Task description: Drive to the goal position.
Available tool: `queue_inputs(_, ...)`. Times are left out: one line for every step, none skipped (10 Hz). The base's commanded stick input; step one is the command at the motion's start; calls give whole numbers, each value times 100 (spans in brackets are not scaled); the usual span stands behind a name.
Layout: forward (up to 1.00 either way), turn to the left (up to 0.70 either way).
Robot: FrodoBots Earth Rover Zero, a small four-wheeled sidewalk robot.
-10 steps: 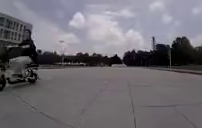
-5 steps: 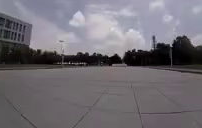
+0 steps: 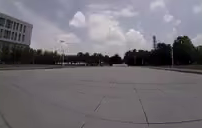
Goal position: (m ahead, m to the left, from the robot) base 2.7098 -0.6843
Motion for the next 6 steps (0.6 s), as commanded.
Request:
queue_inputs(50,-2)
queue_inputs(50,-2)
queue_inputs(50,-2)
queue_inputs(50,-2)
queue_inputs(50,-2)
queue_inputs(50,-2)
